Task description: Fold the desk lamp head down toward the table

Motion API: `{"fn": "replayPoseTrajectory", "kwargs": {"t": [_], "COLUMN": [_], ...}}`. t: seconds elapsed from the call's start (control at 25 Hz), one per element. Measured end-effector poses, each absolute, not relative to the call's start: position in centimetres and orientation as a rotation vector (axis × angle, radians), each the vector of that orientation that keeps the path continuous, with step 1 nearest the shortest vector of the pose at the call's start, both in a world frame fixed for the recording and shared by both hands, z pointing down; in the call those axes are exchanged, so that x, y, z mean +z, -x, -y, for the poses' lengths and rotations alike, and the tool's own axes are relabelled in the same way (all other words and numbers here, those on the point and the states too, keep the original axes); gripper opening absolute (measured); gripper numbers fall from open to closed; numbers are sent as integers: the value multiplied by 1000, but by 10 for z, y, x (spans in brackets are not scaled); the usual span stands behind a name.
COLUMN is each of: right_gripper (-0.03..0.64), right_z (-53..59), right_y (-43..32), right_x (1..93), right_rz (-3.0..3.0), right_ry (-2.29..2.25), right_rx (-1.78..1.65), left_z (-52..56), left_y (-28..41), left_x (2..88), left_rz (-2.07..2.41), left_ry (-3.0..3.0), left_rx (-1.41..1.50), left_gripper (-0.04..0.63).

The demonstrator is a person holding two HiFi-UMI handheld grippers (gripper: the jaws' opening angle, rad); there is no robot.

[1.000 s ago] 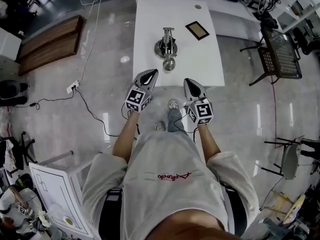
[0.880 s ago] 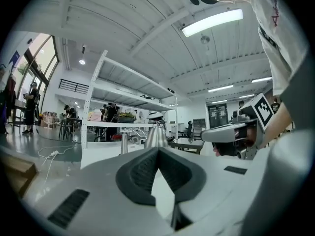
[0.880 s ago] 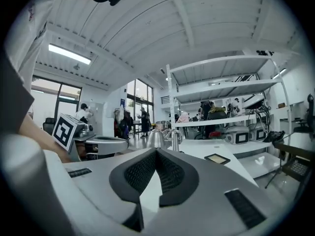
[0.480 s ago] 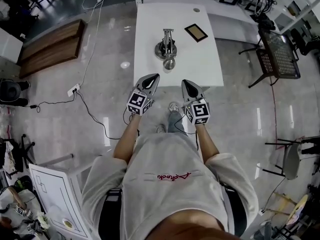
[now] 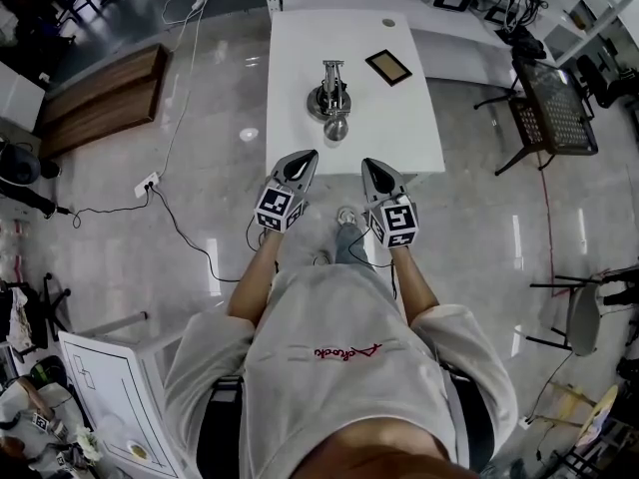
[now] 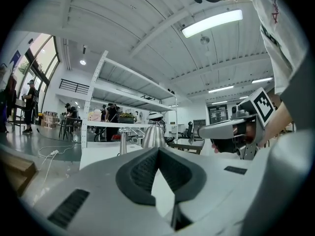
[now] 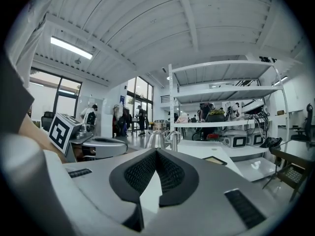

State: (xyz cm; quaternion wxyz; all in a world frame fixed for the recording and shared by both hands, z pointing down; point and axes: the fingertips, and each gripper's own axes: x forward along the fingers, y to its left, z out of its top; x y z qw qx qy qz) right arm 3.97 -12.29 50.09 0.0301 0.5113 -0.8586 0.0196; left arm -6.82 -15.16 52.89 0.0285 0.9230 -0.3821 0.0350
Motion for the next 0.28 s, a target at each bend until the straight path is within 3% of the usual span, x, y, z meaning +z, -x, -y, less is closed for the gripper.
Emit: {"fn": "replayPoseTrajectory", "kwargs": {"t": [0.28], "right_gripper": [21], "right_z": [123], "right_y": [-40], "right_x": [501], "right_rz": [2640], "right_ry": [-1583], "right_rx": [55], "left_z": [150], "left_y": [65], "left_x": [532], "left_rz": [1168], "left_ry": [-2847], "left_rx": [109], "left_gripper": [26]}}
